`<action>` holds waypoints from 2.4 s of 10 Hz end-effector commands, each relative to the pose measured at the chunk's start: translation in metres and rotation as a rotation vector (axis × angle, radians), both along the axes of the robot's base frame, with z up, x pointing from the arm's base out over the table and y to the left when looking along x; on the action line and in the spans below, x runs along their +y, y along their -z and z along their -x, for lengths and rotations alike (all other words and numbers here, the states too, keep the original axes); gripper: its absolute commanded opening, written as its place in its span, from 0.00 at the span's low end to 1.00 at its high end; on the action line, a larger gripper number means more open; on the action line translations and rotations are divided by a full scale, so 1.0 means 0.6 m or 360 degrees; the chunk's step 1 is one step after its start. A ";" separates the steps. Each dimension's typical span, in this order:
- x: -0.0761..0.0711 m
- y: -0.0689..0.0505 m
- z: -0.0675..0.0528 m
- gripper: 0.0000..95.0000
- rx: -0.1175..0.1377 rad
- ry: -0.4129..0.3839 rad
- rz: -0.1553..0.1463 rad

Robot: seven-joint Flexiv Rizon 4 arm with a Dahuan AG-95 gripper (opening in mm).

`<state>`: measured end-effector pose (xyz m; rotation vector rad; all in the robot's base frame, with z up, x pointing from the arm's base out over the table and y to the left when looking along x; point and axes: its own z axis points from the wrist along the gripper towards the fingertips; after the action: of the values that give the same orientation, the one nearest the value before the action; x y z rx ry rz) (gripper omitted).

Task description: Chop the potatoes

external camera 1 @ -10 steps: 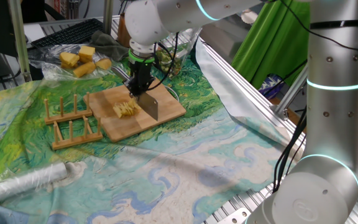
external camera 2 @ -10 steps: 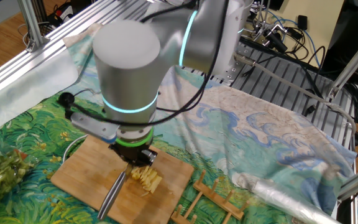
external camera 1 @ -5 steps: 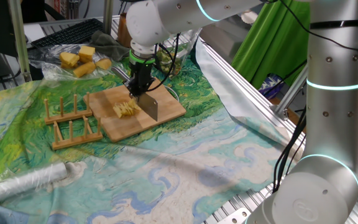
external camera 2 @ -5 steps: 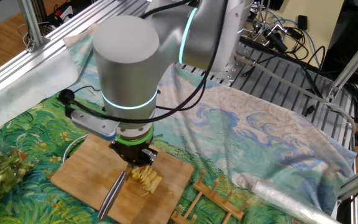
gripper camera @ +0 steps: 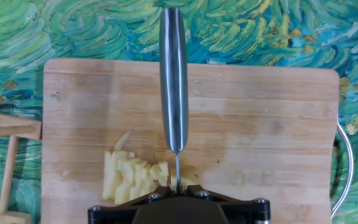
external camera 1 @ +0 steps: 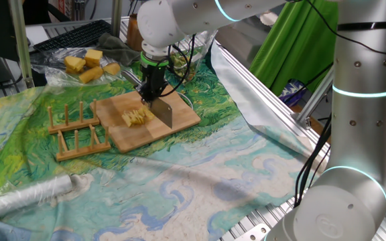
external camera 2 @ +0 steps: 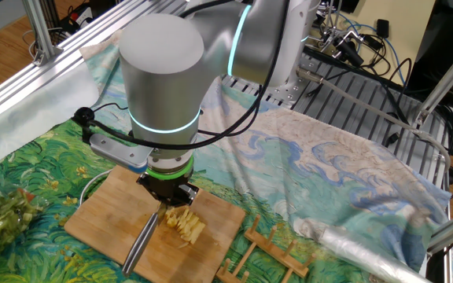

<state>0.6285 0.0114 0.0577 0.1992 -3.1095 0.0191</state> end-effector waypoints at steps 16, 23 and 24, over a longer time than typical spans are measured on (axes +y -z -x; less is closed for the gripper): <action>0.008 0.005 0.005 0.00 0.0028 0.0027 -0.0035; -0.013 -0.036 -0.002 0.00 0.0038 -0.0031 0.0026; -0.015 -0.038 -0.003 0.00 0.0039 -0.0034 0.0029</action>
<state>0.6312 0.0021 0.0798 0.2300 -3.0816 0.0475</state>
